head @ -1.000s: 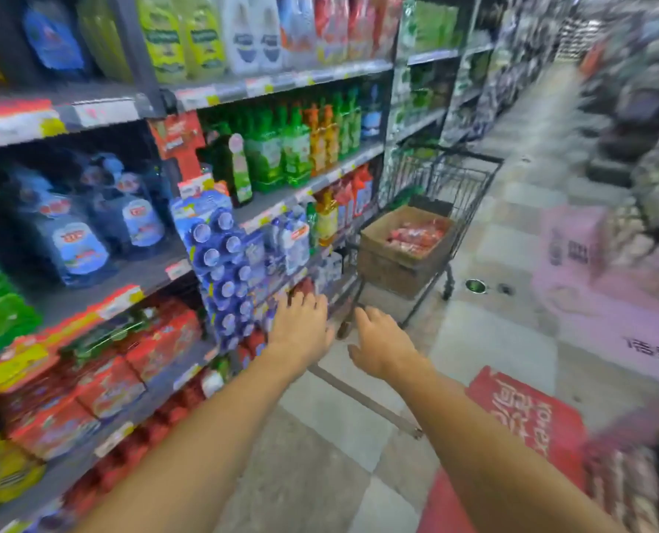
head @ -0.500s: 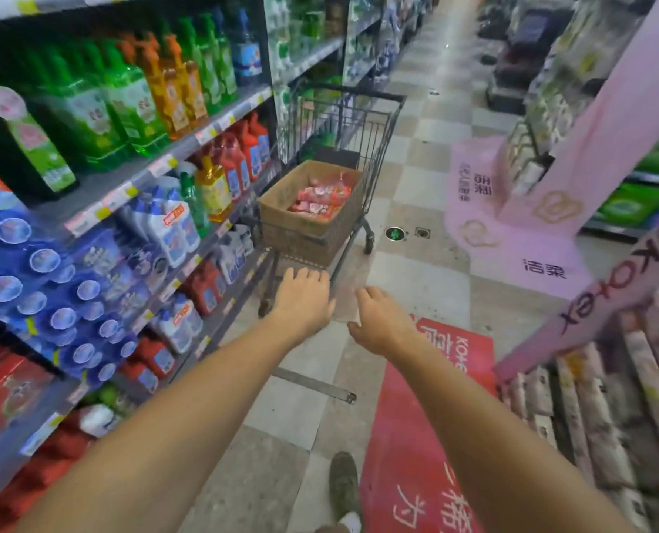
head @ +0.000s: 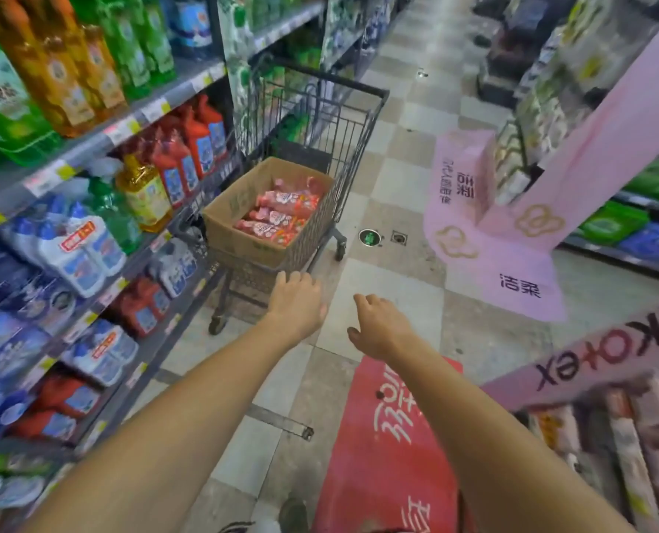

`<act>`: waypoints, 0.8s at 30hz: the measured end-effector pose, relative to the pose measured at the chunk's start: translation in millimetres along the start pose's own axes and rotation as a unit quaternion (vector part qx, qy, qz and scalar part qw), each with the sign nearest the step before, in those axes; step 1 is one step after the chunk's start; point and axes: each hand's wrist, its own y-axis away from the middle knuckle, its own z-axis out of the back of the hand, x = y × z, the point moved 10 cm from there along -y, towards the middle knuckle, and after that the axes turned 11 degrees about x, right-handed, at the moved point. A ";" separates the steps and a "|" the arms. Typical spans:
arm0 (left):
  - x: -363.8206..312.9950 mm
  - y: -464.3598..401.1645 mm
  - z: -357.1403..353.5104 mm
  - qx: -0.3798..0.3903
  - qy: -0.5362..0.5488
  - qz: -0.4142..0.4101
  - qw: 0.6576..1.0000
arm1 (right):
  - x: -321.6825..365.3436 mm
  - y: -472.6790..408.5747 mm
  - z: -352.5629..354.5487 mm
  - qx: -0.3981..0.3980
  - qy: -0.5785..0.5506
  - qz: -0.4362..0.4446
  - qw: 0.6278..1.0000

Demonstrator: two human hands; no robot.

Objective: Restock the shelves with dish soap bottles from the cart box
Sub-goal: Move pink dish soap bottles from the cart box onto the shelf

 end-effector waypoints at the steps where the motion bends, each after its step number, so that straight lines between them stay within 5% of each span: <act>1: 1.3 -11.8 2.8 0.000 -0.002 0.001 1.000 | -3.7 -10.8 5.8 0.000 0.001 0.005 1.000; 24: 32.0 -308.1 70.8 0.064 0.028 0.105 0.992 | -108.3 -334.4 146.0 0.039 0.032 0.143 0.988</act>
